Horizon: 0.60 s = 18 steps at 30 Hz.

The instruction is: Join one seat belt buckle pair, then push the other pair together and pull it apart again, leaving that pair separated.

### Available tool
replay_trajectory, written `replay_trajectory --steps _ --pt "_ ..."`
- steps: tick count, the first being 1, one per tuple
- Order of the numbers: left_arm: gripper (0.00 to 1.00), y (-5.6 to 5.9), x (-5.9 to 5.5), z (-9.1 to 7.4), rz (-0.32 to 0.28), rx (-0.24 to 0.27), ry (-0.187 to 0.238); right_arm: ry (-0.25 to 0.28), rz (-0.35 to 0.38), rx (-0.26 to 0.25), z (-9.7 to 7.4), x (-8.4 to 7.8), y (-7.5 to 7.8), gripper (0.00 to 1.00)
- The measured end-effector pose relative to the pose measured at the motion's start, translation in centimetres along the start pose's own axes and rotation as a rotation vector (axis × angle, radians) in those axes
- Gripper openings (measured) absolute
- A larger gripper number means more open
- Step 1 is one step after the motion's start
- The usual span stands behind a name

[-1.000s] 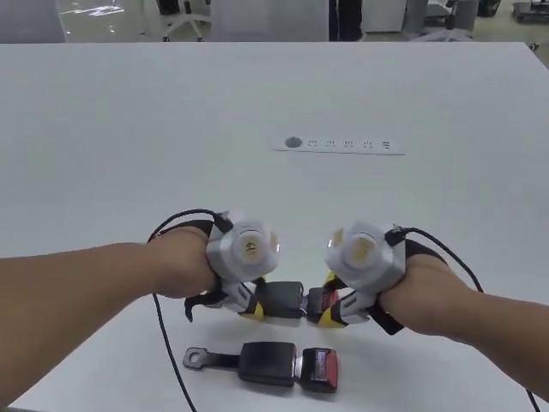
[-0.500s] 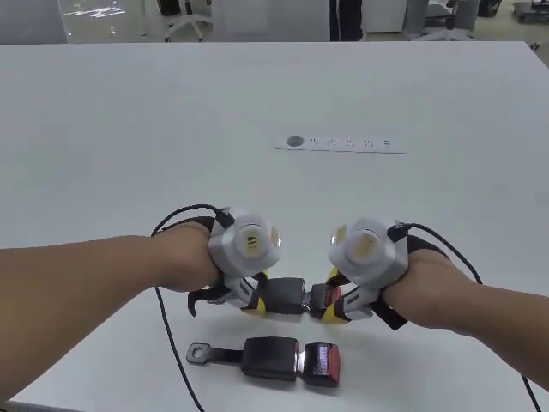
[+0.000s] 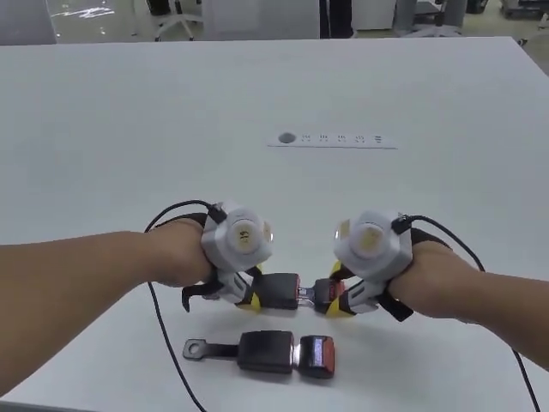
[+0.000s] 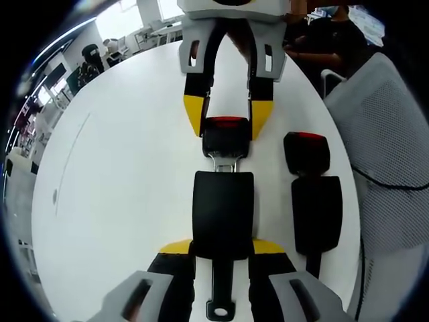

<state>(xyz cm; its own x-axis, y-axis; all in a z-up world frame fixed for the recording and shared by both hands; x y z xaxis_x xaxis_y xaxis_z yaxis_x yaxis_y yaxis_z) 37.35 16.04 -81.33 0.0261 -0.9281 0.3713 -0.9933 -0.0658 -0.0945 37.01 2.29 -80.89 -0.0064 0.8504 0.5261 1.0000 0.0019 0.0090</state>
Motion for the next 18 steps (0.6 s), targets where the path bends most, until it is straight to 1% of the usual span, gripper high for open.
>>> replay_trajectory --steps 2,6,13,16,18 --pt "0.30 0.0 0.0 0.0 0.007 0.001 0.000 0.000 -0.004 0.008 -0.2 -0.4 -0.1 0.31" --pt "0.30 -0.1 -0.1 0.0 -0.003 0.000 0.007 -0.012 -0.001 0.002 -1.0 -1.5 -0.2 0.31" --pt "0.31 -0.1 -0.1 0.0 -0.005 0.004 -0.005 -0.028 0.017 -0.010 -2.9 -4.5 -0.2 0.32" --pt "0.31 -0.1 -0.1 0.0 -0.008 0.008 -0.003 -0.047 0.025 -0.017 -3.8 -6.0 -0.2 0.32" --pt "0.31 0.0 0.0 -0.1 -0.021 0.009 0.003 -0.066 0.027 -0.021 -4.4 -6.9 -0.3 0.32"
Point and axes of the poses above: the centre of the closed fingertips' face, and the gripper's own axes: z roughly forward along the fingers, y roughly to its right, x roughly out of its top, the point moved 5 cm from there along -z, roughly backward along the fingers, and after that the axes turned 3 degrees about x, right-handed, at the moved point
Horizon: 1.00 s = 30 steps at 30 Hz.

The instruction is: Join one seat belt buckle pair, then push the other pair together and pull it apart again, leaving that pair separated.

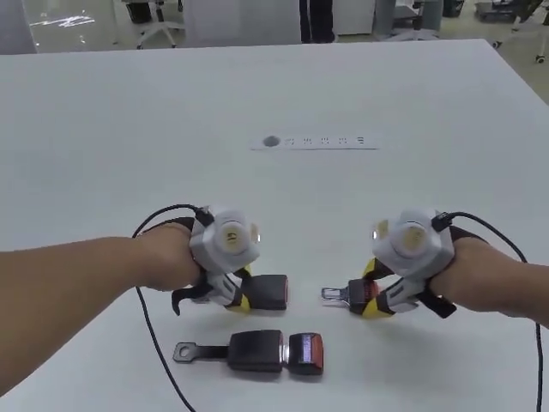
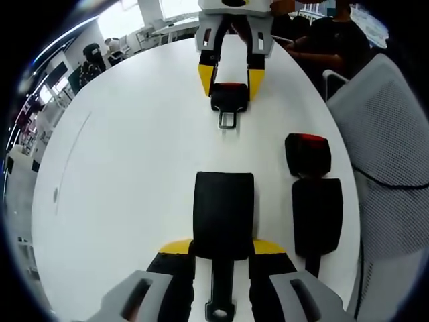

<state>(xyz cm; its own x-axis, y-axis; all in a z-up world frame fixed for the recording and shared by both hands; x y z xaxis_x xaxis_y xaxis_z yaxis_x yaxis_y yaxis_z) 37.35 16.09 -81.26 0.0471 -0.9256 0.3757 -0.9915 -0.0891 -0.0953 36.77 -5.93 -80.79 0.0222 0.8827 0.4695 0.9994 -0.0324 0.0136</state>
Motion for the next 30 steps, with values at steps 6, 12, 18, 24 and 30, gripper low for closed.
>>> replay_trajectory --steps 6,12,18,24,30 --pt "0.31 0.2 0.3 0.0 0.010 -0.003 -0.018 -0.037 -0.006 -0.006 -1.4 -2.5 -0.2 0.32" --pt "0.31 0.2 0.3 -0.1 0.009 0.000 -0.019 -0.076 0.014 -0.040 -2.7 -5.0 0.1 0.33" --pt "0.31 0.3 0.4 -0.2 0.019 0.014 -0.023 -0.116 0.011 -0.055 -2.8 -5.9 0.0 0.36" --pt "0.32 0.3 0.4 -0.2 0.016 0.043 -0.016 -0.138 0.010 -0.081 -2.9 -5.9 0.2 0.40" --pt "0.34 0.2 0.3 -0.4 -0.009 0.091 0.000 -0.120 0.041 -0.131 -3.4 -5.8 0.3 0.50"
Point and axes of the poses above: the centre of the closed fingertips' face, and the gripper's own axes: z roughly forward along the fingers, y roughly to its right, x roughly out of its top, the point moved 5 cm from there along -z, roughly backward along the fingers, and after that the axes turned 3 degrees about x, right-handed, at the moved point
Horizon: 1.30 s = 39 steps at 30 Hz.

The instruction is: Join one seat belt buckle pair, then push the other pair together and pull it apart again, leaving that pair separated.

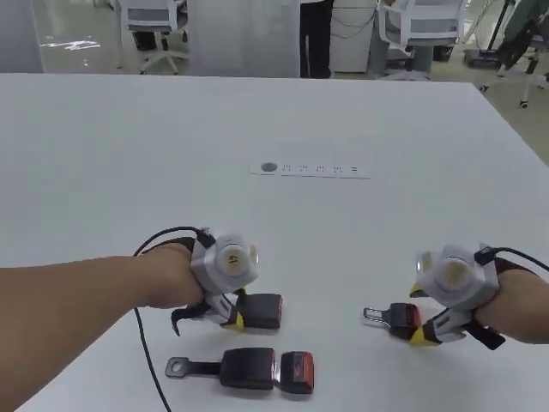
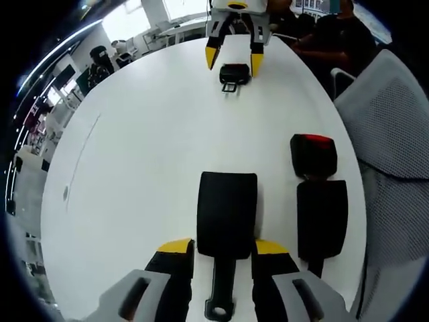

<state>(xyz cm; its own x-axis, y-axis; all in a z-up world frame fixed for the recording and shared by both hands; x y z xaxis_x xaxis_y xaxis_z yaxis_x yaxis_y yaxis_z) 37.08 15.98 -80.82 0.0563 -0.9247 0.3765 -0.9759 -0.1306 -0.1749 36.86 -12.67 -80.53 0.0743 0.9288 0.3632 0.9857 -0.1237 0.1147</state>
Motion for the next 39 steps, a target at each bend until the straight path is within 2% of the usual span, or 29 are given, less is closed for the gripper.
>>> replay_trajectory --steps 1,2,3,6,9,13,17,21,23,25,27,30,33,35,36,39 --pt "0.39 0.1 0.0 -0.1 -0.033 -0.005 0.005 0.005 0.007 -0.002 -0.1 0.0 -0.1 0.51" --pt "0.47 0.1 0.3 -0.2 -0.065 -0.005 0.037 0.009 0.005 -0.003 -0.3 -0.1 -0.3 0.52" --pt "0.52 -0.1 0.8 -0.8 -0.055 0.009 0.074 0.018 0.011 -0.007 -0.5 -0.1 -0.5 0.52" --pt "0.53 -0.8 0.7 -2.4 -0.035 0.055 0.076 0.062 0.044 -0.022 -1.0 0.1 -1.1 0.55" --pt "0.56 -0.2 0.7 -4.3 -0.006 0.093 0.101 0.115 0.078 -0.048 -1.9 0.6 -2.2 0.59" --pt "0.61 0.8 0.4 -6.0 -0.017 0.130 0.141 0.190 0.091 -0.079 -2.8 1.8 -3.6 0.67" --pt "0.67 2.0 -0.7 -7.3 -0.071 0.161 0.190 0.256 0.124 -0.106 -3.8 2.8 -4.7 0.72" --pt "0.73 3.9 -2.5 -8.4 -0.135 0.177 0.217 0.328 0.190 -0.124 -4.8 3.4 -5.6 0.77" --pt "0.80 5.0 -3.3 -8.8 -0.181 0.163 0.235 0.334 0.205 -0.132 -5.1 3.3 -6.0 0.79" --pt "0.86 5.6 -4.2 -9.4 -0.237 0.186 0.260 0.344 0.217 -0.133 -5.4 3.3 -6.5 0.81" --pt "0.86 6.3 -5.0 -10.2 -0.246 0.191 0.273 0.357 0.230 -0.136 -5.9 3.3 -7.0 0.83" --pt "0.91 6.9 -6.1 -11.1 -0.299 0.210 0.283 0.379 0.264 -0.146 -6.5 2.9 -7.1 0.86" --pt "0.95 7.2 -7.2 -11.9 -0.380 0.251 0.290 0.384 0.284 -0.176 -6.9 2.0 -7.3 0.93" --pt "0.99 7.3 -7.5 -12.1 -0.407 0.268 0.301 0.395 0.319 -0.187 -7.0 1.5 -7.5 0.97" --pt "1.00 7.6 -7.5 -12.1 -0.416 0.256 0.302 0.396 0.331 -0.187 -7.1 1.3 -7.6 0.98" --pt "1.00 7.8 -7.8 -12.1 -0.417 0.286 0.295 0.409 0.386 -0.197 -6.9 0.5 -7.7 1.00"
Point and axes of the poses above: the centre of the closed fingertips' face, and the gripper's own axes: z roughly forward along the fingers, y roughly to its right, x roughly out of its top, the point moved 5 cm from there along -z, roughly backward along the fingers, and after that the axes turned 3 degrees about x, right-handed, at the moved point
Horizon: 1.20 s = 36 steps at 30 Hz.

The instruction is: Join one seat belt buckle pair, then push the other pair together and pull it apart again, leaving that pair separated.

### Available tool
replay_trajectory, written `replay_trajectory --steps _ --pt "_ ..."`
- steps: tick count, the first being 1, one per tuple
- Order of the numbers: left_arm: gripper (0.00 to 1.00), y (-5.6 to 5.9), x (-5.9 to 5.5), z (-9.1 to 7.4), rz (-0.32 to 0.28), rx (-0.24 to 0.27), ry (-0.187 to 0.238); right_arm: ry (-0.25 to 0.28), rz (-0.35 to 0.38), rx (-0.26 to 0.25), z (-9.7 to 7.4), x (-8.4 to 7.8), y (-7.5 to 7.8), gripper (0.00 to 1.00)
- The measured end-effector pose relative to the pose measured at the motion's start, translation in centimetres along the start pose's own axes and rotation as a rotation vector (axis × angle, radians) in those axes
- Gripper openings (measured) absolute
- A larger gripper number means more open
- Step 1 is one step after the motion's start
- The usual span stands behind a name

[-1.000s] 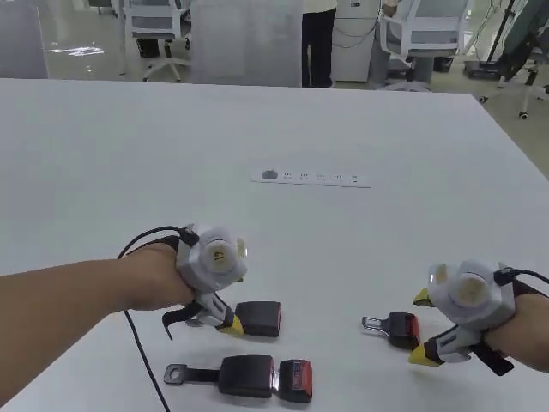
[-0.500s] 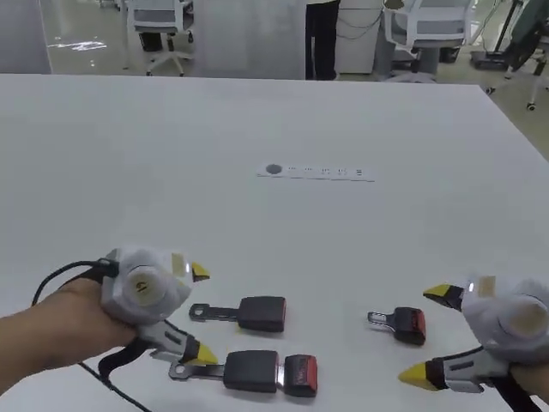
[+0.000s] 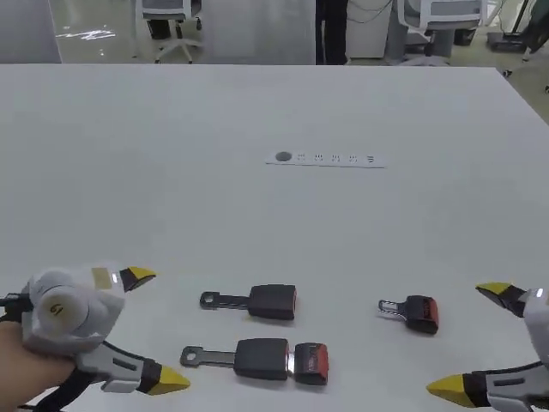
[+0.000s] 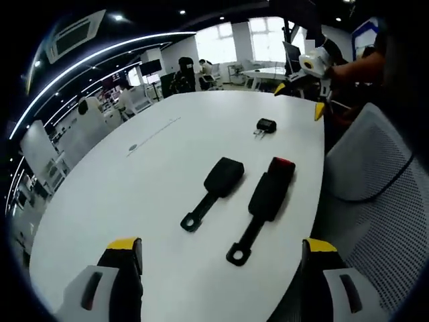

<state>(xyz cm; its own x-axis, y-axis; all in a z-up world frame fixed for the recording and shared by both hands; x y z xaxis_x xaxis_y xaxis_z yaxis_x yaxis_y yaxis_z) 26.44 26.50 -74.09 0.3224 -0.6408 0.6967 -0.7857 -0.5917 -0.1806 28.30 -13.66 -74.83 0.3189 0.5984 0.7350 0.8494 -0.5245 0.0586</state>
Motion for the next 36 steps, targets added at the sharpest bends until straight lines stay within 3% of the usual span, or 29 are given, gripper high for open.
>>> replay_trajectory --steps 9,25,29,36 --pt "1.00 0.6 -0.3 0.0 -0.031 0.004 -0.001 0.004 0.078 -0.010 0.1 -0.6 -0.7 1.00" --pt "0.98 1.2 -0.9 -0.2 -0.053 0.034 0.001 0.016 0.055 -0.003 0.5 0.9 -2.1 1.00" --pt "0.97 1.2 -0.3 -0.4 -0.099 0.054 0.049 0.023 0.058 -0.001 0.5 0.9 -2.1 1.00" --pt "0.97 1.1 -0.3 -0.5 -0.089 0.067 0.043 0.030 0.068 -0.009 0.4 0.6 -1.9 1.00"
Point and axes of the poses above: the centre of the closed fingertips' face, and the gripper's own axes: z roughly forward along the fingers, y roughly to its right, x roughly out of its top, the point moved 5 cm from there along -z, roughly backward along the fingers, and after that the axes turned 3 degrees about x, right-handed, at the moved point
